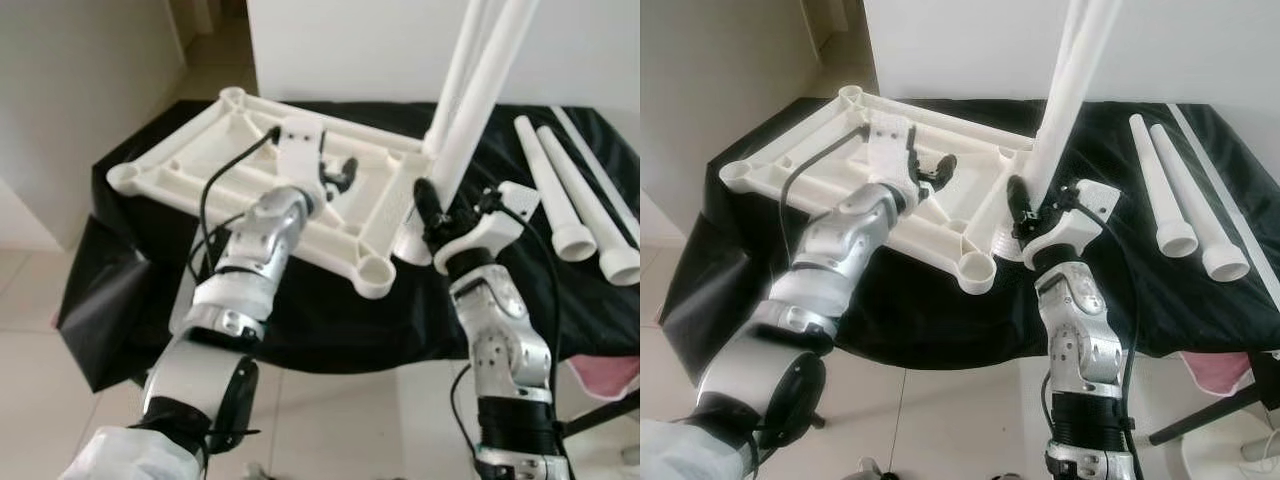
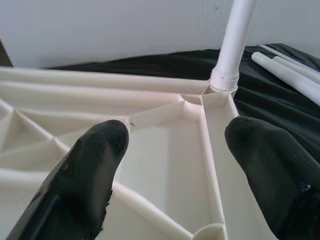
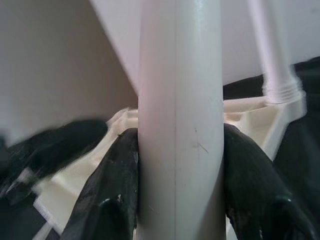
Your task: Building children table
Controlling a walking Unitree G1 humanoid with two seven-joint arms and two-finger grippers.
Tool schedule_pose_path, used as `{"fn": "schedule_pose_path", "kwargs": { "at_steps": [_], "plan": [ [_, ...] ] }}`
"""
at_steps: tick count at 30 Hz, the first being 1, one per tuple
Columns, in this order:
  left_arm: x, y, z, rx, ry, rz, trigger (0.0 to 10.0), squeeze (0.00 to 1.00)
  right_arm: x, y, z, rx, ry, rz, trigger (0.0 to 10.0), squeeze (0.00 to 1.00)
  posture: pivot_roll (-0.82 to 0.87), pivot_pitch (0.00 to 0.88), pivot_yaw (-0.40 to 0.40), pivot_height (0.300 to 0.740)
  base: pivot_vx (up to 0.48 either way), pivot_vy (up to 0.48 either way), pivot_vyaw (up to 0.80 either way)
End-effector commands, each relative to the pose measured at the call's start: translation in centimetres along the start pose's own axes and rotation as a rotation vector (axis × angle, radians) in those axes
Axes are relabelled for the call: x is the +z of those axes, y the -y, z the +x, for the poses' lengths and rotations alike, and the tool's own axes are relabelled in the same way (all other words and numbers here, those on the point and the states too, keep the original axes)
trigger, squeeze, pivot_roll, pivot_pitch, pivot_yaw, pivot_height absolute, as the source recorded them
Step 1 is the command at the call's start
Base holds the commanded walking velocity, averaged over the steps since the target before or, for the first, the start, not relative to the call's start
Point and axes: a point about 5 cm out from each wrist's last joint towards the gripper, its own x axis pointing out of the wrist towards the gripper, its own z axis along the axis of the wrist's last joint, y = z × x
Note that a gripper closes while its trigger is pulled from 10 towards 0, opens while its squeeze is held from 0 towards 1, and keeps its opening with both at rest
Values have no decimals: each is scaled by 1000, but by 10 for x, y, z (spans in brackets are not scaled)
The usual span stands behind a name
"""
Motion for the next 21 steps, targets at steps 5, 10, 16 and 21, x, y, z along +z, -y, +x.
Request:
{"fn": "schedule_pose_path", "kwargs": {
  "at_steps": [5, 10, 16, 21],
  "plan": [
    [15, 18, 8, -134, 42, 45, 10000, 0, -6, -14, -2, 121, -19, -36, 10000, 0, -84, 0, -12, 740, 0, 0, 0],
    [30, 39, 11, -276, 89, 102, 10000, 0, -14, -25, -1, 184, -51, -45, 10000, 0, -79, 0, -16, 740, 0, 0, 0],
    [59, 75, 10, -478, 169, 132, 10000, 0, -21, -33, 1, 238, -97, -72, 10000, 0, -82, 0, -15, 740, 0, 0, 0],
    [64, 86, 9, -536, 191, 127, 10000, 0, -20, -33, 4, 234, -91, -76, 10000, 0, -86, 0, -14, 740, 0, 0, 0]
  ]
}}
